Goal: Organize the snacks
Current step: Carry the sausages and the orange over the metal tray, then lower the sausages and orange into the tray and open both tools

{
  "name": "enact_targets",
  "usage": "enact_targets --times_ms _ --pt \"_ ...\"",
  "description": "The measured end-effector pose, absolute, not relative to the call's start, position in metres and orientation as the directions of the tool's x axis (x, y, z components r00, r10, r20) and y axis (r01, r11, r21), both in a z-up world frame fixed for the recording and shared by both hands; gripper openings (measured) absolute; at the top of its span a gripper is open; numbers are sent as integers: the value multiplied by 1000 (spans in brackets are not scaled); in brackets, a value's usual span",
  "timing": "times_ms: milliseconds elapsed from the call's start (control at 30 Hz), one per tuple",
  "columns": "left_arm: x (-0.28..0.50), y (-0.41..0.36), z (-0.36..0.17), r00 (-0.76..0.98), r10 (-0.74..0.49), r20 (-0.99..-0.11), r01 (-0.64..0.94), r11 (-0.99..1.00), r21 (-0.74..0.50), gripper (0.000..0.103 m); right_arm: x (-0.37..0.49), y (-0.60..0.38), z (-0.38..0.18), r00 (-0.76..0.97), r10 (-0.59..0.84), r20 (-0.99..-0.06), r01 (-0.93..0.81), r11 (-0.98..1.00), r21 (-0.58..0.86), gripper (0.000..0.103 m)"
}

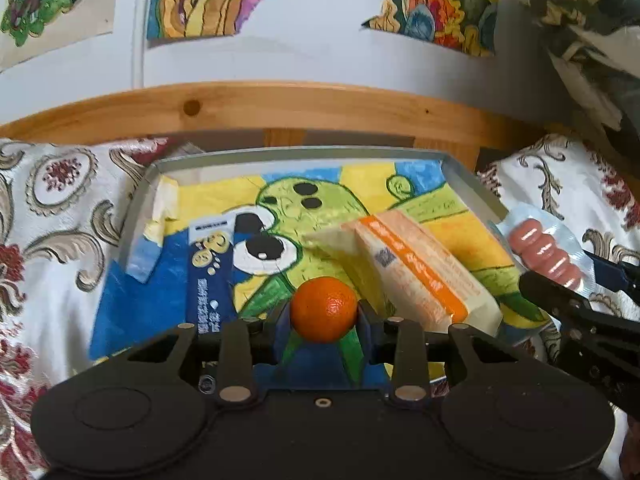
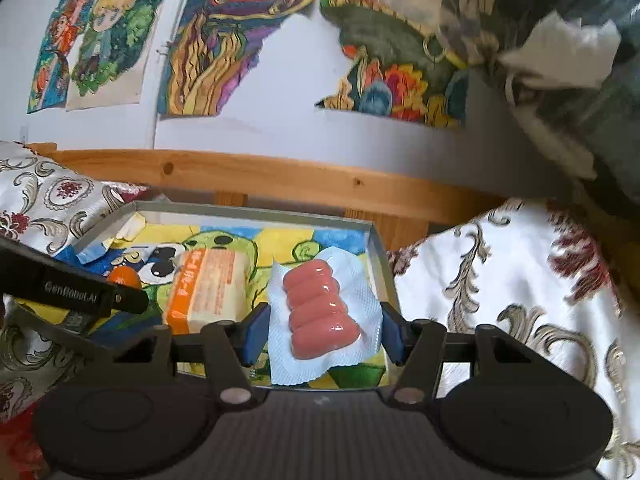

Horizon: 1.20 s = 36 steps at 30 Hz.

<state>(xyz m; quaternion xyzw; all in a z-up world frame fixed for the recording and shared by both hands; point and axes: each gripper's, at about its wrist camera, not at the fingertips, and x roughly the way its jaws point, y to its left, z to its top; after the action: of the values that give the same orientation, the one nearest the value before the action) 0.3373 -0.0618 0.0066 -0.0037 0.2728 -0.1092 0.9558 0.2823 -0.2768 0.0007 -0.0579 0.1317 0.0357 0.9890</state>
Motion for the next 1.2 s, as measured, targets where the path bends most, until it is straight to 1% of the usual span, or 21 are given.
enact_targets --times_ms 233,367,533,667,700,767,833,900,933,967,1033,1067,1100,1167,1200 --pt "340 -64 -7 814 -214 -539 209 975 -71 37 294 -277 -9 949 72 -307 -97 993 -68 62" --pt "341 -64 -11 810 -213 -546 208 976 -72 37 295 -277 -10 946 73 -315 -98 993 -64 62" --pt "343 -65 -15 797 -216 -564 208 975 -79 37 298 -279 -10 940 80 -331 -101 994 -46 64" --pt "343 -65 -16 793 -216 -570 204 975 -86 38 300 -279 -11 936 74 -344 -96 994 -49 68" --pt "343 -64 -16 790 -219 -573 201 975 -95 39 299 -279 -10 936 71 -344 -93 994 -49 69" --pt "342 -63 -15 784 -228 -578 199 973 -115 48 298 -279 -7 937 65 -343 -88 995 -52 72" --pt "339 -61 -13 785 -217 -581 185 976 -114 54 294 -279 -1 939 61 -339 -87 994 -61 74" --pt "335 -58 -7 789 -209 -578 167 978 -124 57 287 -279 8 944 56 -326 -84 994 -74 77" --pt "331 -56 -3 794 -207 -571 160 978 -132 63 282 -279 13 947 54 -318 -83 994 -78 82" --pt "327 -55 2 802 -204 -562 152 979 -139 70 278 -280 17 949 53 -310 -81 993 -80 84" --pt "317 -53 14 817 -197 -541 141 980 -144 78 267 -281 27 954 52 -295 -79 994 -80 90" --pt "312 -52 21 825 -194 -531 138 980 -145 82 261 -282 33 956 52 -288 -78 994 -81 91" --pt "306 -52 27 831 -193 -522 135 980 -146 84 254 -283 38 959 51 -280 -77 994 -81 94" --pt "294 -51 39 843 -192 -502 134 980 -149 95 240 -284 48 964 49 -260 -71 995 -76 98" --pt "286 -51 45 852 -189 -489 132 980 -149 98 234 -284 52 967 50 -250 -69 995 -71 102"
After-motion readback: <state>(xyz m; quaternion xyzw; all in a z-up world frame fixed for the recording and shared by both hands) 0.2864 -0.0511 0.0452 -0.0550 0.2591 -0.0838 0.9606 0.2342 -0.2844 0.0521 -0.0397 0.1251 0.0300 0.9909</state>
